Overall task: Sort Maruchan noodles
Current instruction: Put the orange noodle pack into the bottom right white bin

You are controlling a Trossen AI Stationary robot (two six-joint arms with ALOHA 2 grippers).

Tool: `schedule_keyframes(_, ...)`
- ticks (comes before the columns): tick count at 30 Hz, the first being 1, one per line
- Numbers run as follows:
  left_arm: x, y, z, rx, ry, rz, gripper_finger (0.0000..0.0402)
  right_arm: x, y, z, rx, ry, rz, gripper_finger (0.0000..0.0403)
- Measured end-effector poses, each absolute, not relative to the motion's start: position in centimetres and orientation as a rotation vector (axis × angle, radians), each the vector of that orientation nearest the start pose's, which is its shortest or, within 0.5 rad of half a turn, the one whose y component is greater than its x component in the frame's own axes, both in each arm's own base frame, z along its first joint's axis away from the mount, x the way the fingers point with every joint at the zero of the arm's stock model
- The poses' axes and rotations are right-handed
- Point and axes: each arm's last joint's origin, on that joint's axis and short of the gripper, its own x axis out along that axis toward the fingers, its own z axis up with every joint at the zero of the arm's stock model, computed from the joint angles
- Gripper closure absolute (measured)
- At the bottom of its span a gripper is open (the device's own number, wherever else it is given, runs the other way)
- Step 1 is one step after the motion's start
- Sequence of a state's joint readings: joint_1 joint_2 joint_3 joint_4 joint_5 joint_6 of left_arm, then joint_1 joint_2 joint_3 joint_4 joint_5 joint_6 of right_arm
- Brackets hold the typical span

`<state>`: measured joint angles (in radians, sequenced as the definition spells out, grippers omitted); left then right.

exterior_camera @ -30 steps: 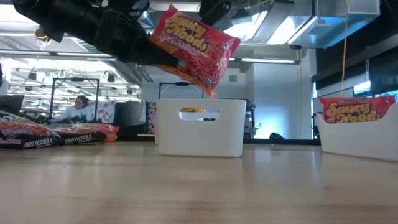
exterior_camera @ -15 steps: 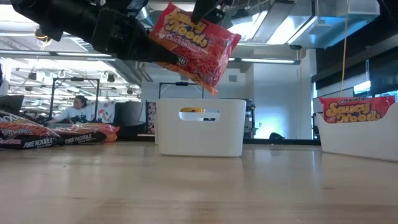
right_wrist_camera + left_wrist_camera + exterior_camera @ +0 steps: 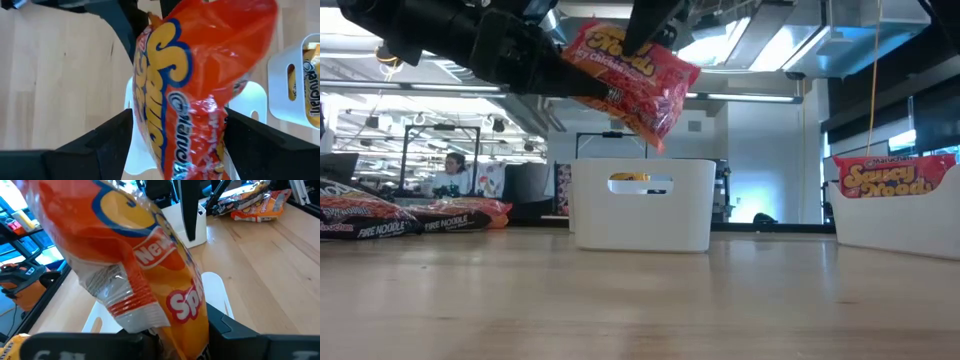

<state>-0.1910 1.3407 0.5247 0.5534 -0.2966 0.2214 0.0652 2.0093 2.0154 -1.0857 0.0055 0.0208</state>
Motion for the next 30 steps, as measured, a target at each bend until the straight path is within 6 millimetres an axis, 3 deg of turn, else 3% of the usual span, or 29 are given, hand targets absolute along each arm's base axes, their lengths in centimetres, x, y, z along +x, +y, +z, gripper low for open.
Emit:
schedule_keyframes(6, 26.0, -4.2, 19.9, 0.284, 0.262, 0.076, 0.0336, 40.6, 2.6, 34.9, -0.01, 1.081, 0.025, 0.012)
schedule_keyframes(13, 26.0, -4.2, 19.9, 0.284, 0.264, 0.075, 0.0336, 40.3, 2.5, 35.8, 0.014, 1.075, -0.021, 0.0113)
schedule_keyframes(21, 26.0, -4.2, 19.9, 0.284, 0.264, 0.073, 0.0336, 40.4, 2.5, 35.2, 0.006, 1.089, -0.028, 0.001)
schedule_keyframes(30, 26.0, -4.2, 19.9, 0.291, 0.264, 0.072, 0.0336, 41.6, 2.6, 35.0, -0.013, 1.013, -0.001, 0.0074)
